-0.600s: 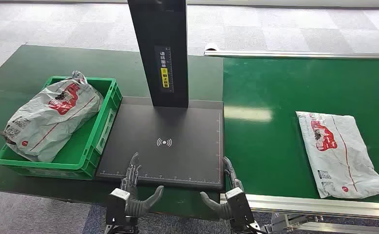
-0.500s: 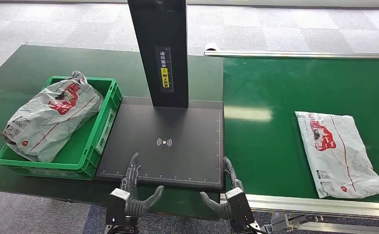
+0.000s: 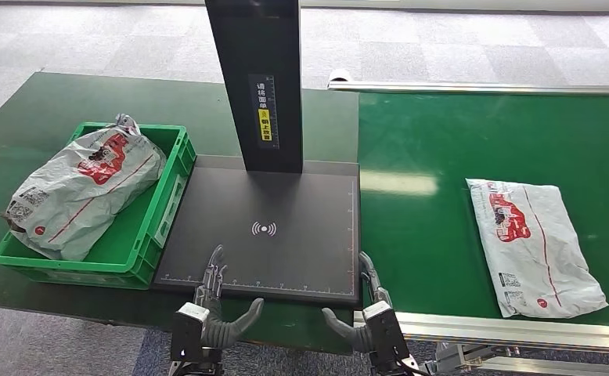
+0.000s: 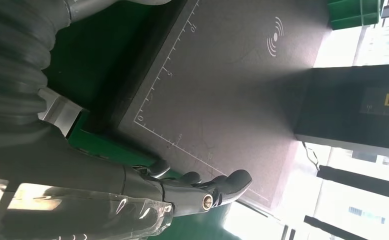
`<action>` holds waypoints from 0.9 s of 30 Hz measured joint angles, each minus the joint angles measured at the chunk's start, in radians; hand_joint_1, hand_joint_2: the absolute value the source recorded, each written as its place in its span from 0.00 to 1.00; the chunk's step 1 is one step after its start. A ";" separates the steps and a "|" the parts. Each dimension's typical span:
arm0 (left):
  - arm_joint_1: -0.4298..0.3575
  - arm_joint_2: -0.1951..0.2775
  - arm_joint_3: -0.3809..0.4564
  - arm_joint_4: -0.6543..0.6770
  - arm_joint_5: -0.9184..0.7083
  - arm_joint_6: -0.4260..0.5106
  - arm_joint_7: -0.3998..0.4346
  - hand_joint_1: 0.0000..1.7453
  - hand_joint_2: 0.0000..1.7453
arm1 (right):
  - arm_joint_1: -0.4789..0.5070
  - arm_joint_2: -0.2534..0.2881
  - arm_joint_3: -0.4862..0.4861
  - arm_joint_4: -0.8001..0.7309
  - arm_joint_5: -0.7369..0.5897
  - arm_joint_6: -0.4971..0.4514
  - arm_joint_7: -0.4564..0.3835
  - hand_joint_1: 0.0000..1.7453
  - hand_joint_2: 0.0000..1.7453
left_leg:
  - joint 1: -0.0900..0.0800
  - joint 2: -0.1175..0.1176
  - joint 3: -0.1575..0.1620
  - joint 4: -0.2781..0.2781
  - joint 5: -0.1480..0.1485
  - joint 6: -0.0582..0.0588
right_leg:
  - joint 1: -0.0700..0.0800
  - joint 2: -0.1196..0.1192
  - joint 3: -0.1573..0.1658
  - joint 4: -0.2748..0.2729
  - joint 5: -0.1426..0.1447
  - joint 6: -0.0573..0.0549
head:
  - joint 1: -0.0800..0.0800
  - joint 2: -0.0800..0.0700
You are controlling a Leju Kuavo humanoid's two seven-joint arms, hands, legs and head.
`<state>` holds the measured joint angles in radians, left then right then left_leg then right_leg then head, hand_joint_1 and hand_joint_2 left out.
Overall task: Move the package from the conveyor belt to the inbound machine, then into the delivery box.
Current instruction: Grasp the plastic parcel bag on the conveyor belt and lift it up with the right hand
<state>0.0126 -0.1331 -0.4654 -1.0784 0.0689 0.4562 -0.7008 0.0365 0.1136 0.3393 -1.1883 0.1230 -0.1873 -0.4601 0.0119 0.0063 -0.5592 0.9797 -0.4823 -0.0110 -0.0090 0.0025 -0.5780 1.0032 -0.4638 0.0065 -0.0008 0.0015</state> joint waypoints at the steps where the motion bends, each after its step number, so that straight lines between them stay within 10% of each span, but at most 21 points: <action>1: 0.000 0.000 0.000 0.000 0.000 0.000 0.000 0.00 1.00 | 0.000 0.001 -0.001 0.000 0.000 0.000 0.000 0.00 1.00 | 0.000 0.000 0.000 0.000 0.000 0.000 | 0.000 0.000 0.000 0.000 0.000 0.000 | 0.000 0.000; 27: 0.005 0.000 0.001 -0.027 -0.009 -0.007 0.000 0.00 1.00 | -0.002 -0.002 -0.010 -0.019 0.169 -0.106 0.016 0.00 1.00 | 0.000 0.000 -0.001 0.000 0.000 0.000 | 0.000 0.000 0.000 0.000 0.000 0.000 | 0.000 0.000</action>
<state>0.0175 -0.1328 -0.4642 -1.1055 0.0603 0.4492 -0.7010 0.0347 0.1119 0.3289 -1.2071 0.2917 -0.2934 -0.4437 0.0119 0.0062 -0.5597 0.9797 -0.4823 -0.0110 -0.0091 0.0024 -0.5779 1.0032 -0.4638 0.0065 -0.0008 0.0015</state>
